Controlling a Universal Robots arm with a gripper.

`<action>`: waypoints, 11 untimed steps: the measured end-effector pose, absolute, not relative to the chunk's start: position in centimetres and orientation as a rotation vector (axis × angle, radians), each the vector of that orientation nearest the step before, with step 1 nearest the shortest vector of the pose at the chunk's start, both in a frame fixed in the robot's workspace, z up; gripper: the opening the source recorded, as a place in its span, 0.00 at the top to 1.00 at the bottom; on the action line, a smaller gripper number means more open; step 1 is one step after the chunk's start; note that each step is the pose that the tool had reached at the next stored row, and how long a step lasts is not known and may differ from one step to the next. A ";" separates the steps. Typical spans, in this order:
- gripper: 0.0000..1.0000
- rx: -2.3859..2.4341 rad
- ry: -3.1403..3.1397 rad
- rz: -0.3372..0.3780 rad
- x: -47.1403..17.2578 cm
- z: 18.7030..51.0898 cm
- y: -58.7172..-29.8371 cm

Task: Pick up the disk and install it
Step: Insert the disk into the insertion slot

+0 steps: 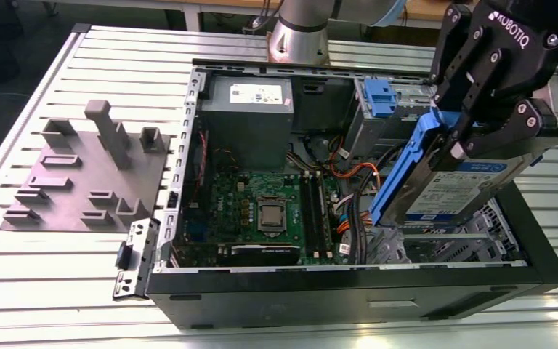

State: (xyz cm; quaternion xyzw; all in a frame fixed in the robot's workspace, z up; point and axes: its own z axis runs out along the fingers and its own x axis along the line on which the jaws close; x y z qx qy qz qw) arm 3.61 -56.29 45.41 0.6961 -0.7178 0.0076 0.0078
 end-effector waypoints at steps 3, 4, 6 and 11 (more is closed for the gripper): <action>0.64 2.176 -2.244 0.024 3.7 45.4 -56.3; 0.64 2.176 -2.244 0.024 3.7 45.4 -56.3; 0.64 2.176 -2.244 0.024 3.7 45.4 -56.3; 0.64 2.176 -2.244 0.023 4.1 45.4 -56.3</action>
